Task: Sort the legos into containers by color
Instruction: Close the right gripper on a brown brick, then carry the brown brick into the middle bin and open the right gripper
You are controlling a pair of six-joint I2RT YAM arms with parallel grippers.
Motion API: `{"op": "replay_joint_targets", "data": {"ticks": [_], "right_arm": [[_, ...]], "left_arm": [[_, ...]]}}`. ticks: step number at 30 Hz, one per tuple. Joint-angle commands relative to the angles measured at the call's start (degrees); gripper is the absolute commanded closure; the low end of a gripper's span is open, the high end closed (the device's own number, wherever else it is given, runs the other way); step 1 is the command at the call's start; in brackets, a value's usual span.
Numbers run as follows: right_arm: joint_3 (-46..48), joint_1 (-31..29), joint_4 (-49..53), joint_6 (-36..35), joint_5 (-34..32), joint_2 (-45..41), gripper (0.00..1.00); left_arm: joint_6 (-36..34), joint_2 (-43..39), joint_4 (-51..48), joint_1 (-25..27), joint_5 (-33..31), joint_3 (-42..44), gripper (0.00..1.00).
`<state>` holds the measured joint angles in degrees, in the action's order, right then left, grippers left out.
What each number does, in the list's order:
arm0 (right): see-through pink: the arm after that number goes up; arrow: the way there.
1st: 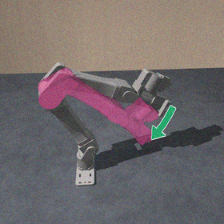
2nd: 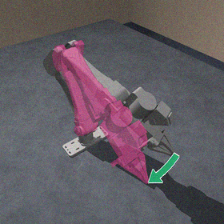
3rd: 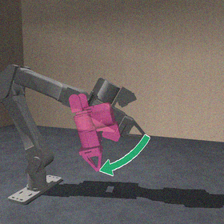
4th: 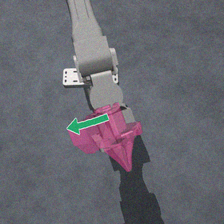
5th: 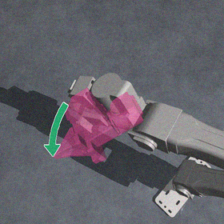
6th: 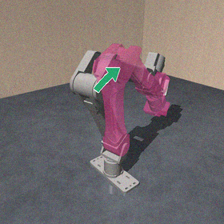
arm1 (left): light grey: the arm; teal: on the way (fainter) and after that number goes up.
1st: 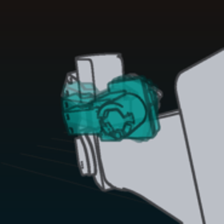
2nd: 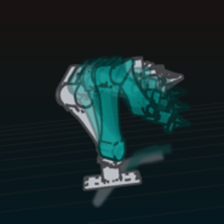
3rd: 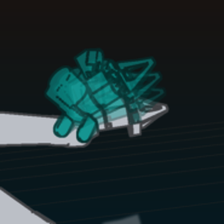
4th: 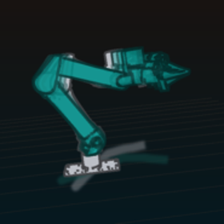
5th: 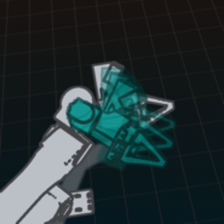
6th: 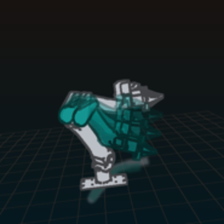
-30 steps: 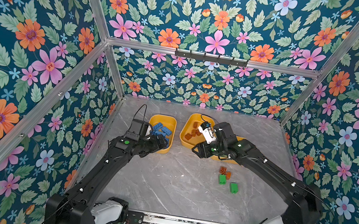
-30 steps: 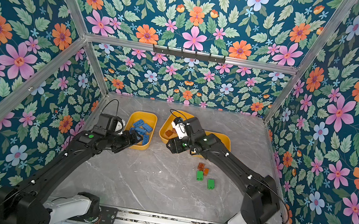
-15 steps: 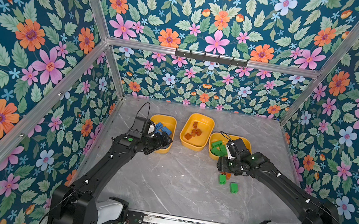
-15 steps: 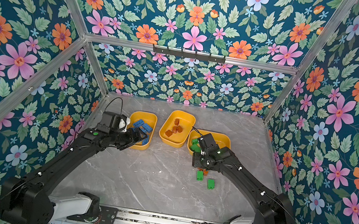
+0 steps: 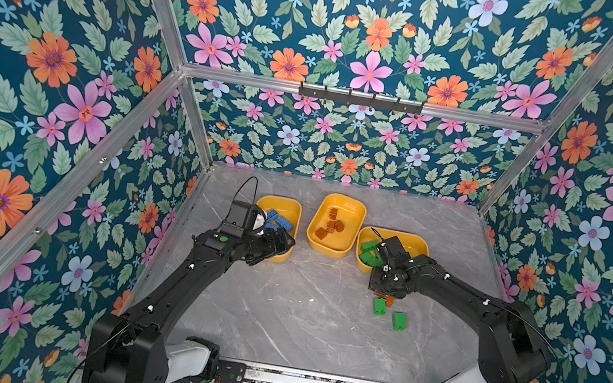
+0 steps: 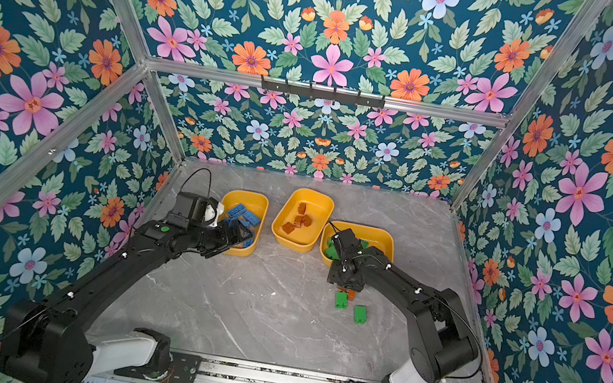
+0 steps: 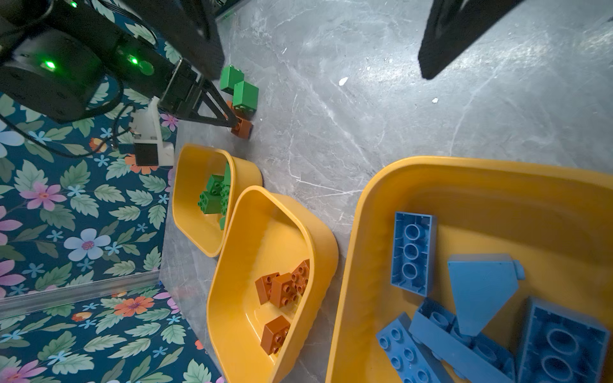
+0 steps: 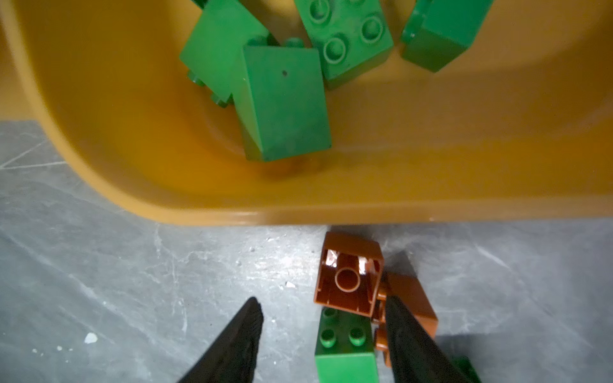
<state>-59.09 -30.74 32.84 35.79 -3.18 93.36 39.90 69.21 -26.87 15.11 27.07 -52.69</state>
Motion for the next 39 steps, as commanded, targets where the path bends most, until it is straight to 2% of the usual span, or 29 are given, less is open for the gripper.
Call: {"op": "replay_joint_targets", "data": {"ticks": [1, 8, 12, 14, 19, 21, 31, 35, 39], "right_arm": [[-0.51, -0.02, 0.47, 1.80, -0.88, 1.15, 0.40], [-0.41, 0.01, 0.45, 3.06, -1.47, 4.98, 0.40], [-0.67, 0.14, 0.34, 3.49, -2.25, 6.21, 0.46], [-0.76, 0.07, 0.05, 3.39, -2.35, 6.48, 0.52], [-2.22, 0.15, 1.07, 1.82, -3.38, 6.42, 0.75], [-2.77, 0.12, 1.95, 0.72, -3.44, 5.39, 0.80], [-6.99, -1.99, 3.96, -2.32, 6.44, -4.68, 0.81], [-14.01, -2.04, 1.22, -3.13, 8.22, -2.72, 0.81], [-23.69, -2.04, 1.06, -4.90, 10.55, 5.25, 0.80]], "left_arm": [[-1.47, 0.05, 0.15, -0.04, 0.35, -0.28, 0.05], [-1.67, -0.13, 0.07, 0.01, 0.51, 0.05, 0.05], [-1.76, -0.22, -0.01, -0.07, 0.56, -0.14, 0.05], [-1.76, -0.30, -0.02, 0.02, 0.57, -0.27, 0.05], [-1.83, -0.35, -0.03, -0.01, 1.05, -0.61, 0.05], [-1.91, -0.30, -0.20, -0.01, 1.14, -1.00, 0.05], [-2.90, 0.39, -1.39, -0.02, 0.32, -3.14, 0.05], [-2.82, 1.52, -1.01, 0.00, 0.70, -3.82, 0.05], [-2.12, 1.55, -0.20, -0.02, 1.11, -4.11, 0.05]]}}
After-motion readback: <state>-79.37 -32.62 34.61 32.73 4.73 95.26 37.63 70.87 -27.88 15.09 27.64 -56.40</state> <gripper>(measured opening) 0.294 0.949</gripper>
